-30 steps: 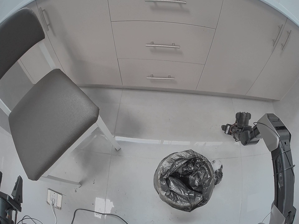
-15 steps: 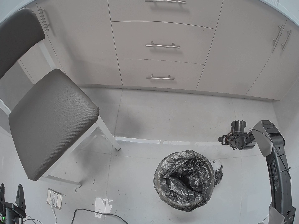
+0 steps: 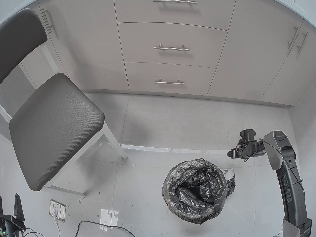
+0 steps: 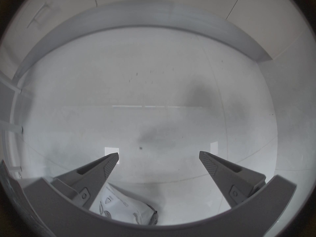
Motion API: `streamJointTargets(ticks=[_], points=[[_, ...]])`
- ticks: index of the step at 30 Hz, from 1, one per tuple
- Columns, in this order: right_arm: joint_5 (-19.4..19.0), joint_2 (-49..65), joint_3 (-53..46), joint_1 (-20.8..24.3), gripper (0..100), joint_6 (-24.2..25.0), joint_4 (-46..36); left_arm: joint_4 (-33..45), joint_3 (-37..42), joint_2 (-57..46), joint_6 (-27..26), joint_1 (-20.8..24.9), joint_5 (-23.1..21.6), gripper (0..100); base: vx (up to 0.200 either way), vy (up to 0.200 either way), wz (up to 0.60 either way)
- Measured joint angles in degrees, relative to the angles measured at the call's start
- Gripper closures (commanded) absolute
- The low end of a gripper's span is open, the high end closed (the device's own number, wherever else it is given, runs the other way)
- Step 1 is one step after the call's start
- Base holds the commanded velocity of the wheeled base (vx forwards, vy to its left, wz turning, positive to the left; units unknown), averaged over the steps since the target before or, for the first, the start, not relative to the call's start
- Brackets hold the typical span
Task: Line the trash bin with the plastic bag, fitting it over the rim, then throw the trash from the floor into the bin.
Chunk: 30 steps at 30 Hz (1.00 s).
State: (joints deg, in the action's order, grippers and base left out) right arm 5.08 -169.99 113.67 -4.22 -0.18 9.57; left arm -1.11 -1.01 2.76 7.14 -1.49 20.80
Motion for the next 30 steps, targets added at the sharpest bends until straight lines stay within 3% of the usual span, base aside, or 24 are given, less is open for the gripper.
streamJointTargets(ticks=[11,21,30], points=[[-0.5,-4.7,0.9,2.0,0,-2.1,-7.6,0.0,0.0,-0.2,-0.1,-0.1,0.0,0,0.0,0.0,0.0],[-0.8,-6.4,0.9,3.1,0,-2.2,-8.9,0.1,0.0,-0.2,-0.1,-0.1,0.0,0,0.0,0.0,0.0],[-5.0,-3.9,0.9,4.0,0,-2.0,-8.9,0.1,0.0,-0.2,0.0,0.0,-0.1,0,0.0,0.0,0.0]])
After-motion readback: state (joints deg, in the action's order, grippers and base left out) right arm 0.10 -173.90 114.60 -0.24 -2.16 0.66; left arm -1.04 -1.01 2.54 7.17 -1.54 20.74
